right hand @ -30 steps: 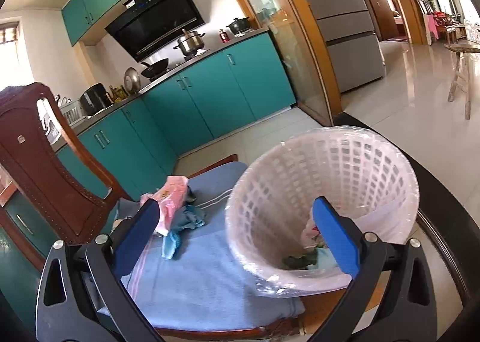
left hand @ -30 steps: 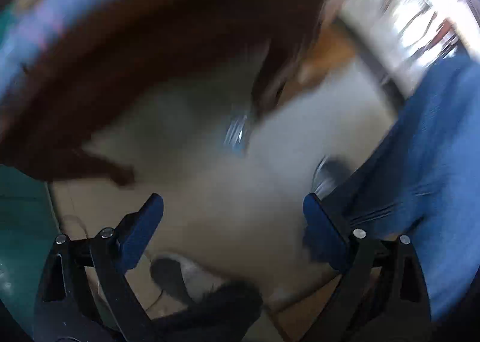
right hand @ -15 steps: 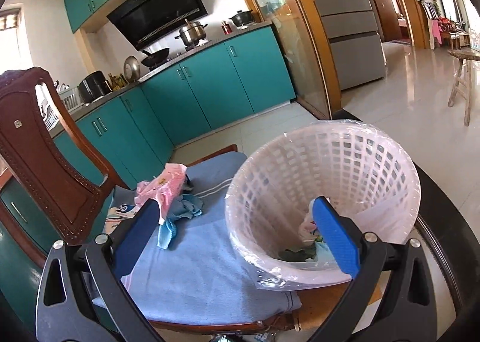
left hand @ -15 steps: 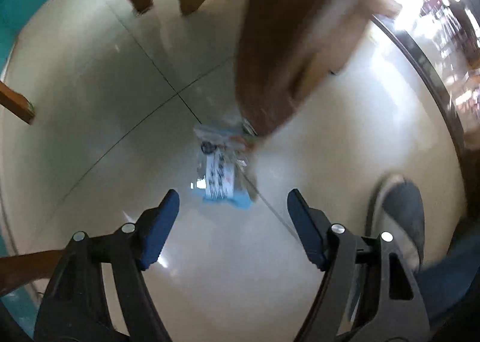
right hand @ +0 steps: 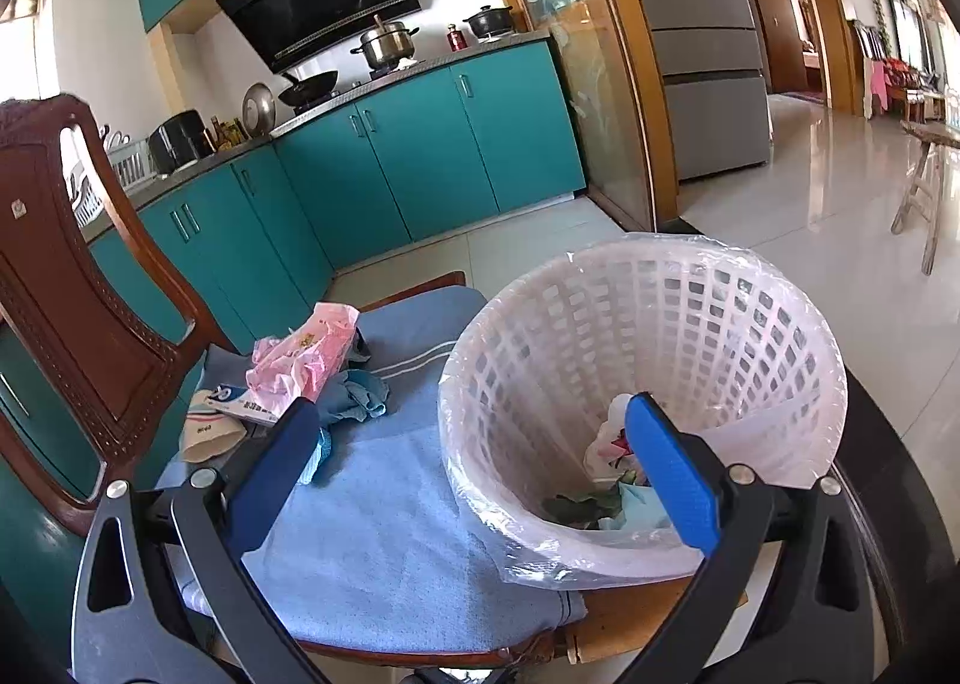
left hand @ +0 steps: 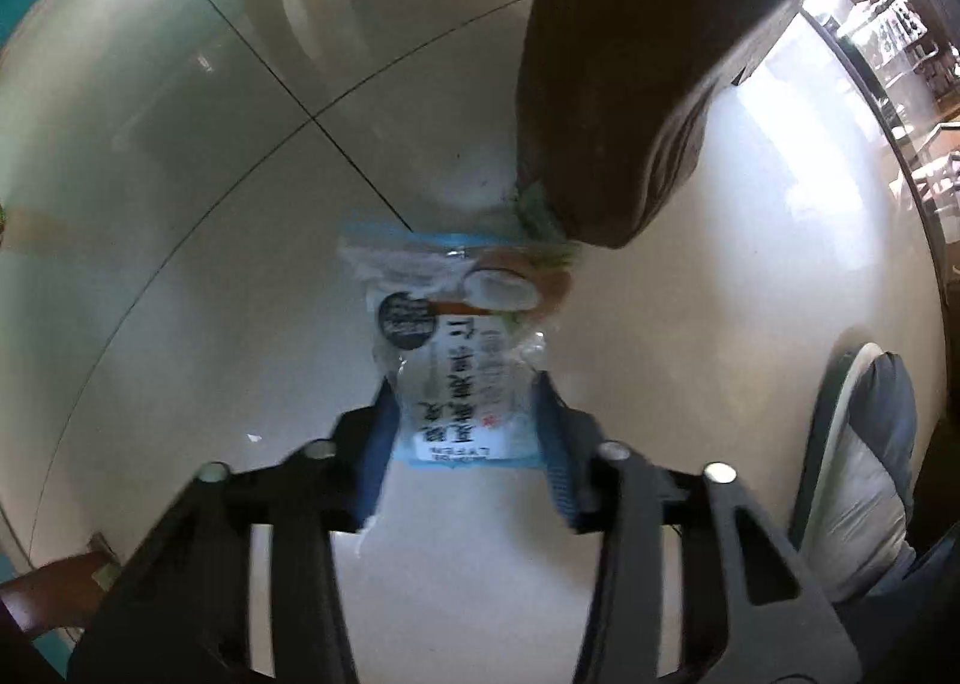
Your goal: Collect trash
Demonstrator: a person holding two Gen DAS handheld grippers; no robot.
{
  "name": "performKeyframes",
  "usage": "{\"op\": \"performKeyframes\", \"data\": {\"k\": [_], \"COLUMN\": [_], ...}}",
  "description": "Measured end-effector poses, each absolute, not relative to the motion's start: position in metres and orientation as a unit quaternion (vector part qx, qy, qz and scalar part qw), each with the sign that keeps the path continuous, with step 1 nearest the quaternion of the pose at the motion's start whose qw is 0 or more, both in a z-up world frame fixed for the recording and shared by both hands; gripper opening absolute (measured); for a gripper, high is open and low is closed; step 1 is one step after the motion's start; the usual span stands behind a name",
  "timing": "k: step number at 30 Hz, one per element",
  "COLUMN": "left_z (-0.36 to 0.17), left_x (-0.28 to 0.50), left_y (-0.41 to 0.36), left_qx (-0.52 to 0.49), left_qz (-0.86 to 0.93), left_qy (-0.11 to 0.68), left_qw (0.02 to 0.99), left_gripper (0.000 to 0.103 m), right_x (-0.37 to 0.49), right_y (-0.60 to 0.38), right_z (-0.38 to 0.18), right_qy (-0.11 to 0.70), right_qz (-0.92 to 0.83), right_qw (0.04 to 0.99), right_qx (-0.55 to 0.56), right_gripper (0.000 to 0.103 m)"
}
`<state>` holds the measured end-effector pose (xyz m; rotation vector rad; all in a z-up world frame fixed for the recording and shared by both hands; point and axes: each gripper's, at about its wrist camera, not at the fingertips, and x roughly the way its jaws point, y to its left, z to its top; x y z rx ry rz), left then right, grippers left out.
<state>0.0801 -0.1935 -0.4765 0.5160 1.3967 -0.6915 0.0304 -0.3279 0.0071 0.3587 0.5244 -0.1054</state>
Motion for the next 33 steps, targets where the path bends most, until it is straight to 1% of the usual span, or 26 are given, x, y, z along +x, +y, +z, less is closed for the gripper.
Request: {"op": "performKeyframes", "data": {"k": [1,2,6,10,13,15,16,17,19,20,22,24,27,30,31,33], "left_z": [-0.471,-0.467,-0.431,-0.375,-0.316,-0.264,-0.227,-0.208,-0.131,-0.105,-0.058,-0.013,0.029,0.04,0.037,0.024], "left_x": [0.077,0.075,0.057,0.021,-0.011,-0.027,-0.031,-0.036,-0.028,-0.024,-0.014,0.008,0.049,0.092,0.101,0.123], "left_y": [-0.191,-0.191,-0.181,-0.182,-0.185,-0.18,-0.174,-0.183,-0.169,-0.167,-0.175,-0.2,-0.25,-0.296,-0.306,-0.322], "left_qx": [0.224,0.222,0.209,0.248,0.311,0.322,0.303,0.285,0.216,0.195,0.17,0.158,0.132,0.11,0.106,0.109], "left_qz": [-0.316,-0.32,-0.313,-0.354,-0.399,-0.422,-0.429,-0.431,-0.436,-0.433,-0.434,-0.439,-0.447,-0.43,-0.417,-0.39], "left_qy": [0.621,0.621,0.627,0.612,0.573,0.545,0.534,0.525,0.496,0.48,0.447,0.399,0.351,0.344,0.345,0.357], "left_qw": [0.681,0.68,0.682,0.662,0.645,0.65,0.663,0.676,0.72,0.737,0.763,0.789,0.812,0.827,0.834,0.842], "left_gripper": [0.027,0.024,0.023,0.023,0.024,0.024,0.024,0.024,0.024,0.025,0.026,0.026,0.027,0.032,0.045,0.064], "right_x": [0.031,0.031,0.027,0.02,0.011,0.0,-0.006,-0.011,-0.027,-0.036,-0.053,-0.068,-0.082,-0.089,-0.087,-0.079], "right_y": [-0.327,-0.327,-0.333,-0.34,-0.35,-0.363,-0.368,-0.375,-0.391,-0.401,-0.418,-0.431,-0.442,-0.439,-0.437,-0.433], "right_z": [0.007,0.007,0.008,0.012,0.017,0.02,0.022,0.023,0.027,0.029,0.03,0.03,0.029,0.033,0.034,0.034], "right_qy": [0.258,0.258,0.25,0.231,0.211,0.19,0.179,0.167,0.137,0.118,0.087,0.057,0.028,0.01,0.011,0.024], "right_qz": [-0.052,-0.054,-0.063,-0.068,-0.072,-0.078,-0.082,-0.088,-0.108,-0.121,-0.147,-0.169,-0.192,-0.198,-0.198,-0.192], "right_qw": [0.949,0.949,0.948,0.949,0.949,0.947,0.946,0.945,0.942,0.94,0.932,0.923,0.913,0.916,0.919,0.924], "right_qx": [0.174,0.173,0.185,0.202,0.221,0.247,0.258,0.268,0.286,0.297,0.319,0.34,0.359,0.349,0.342,0.329], "right_gripper": [0.1,0.1,0.1,0.1,0.1,0.1,0.1,0.1,0.1,0.1,0.1,0.1,0.1,0.1,0.1,0.1]}}
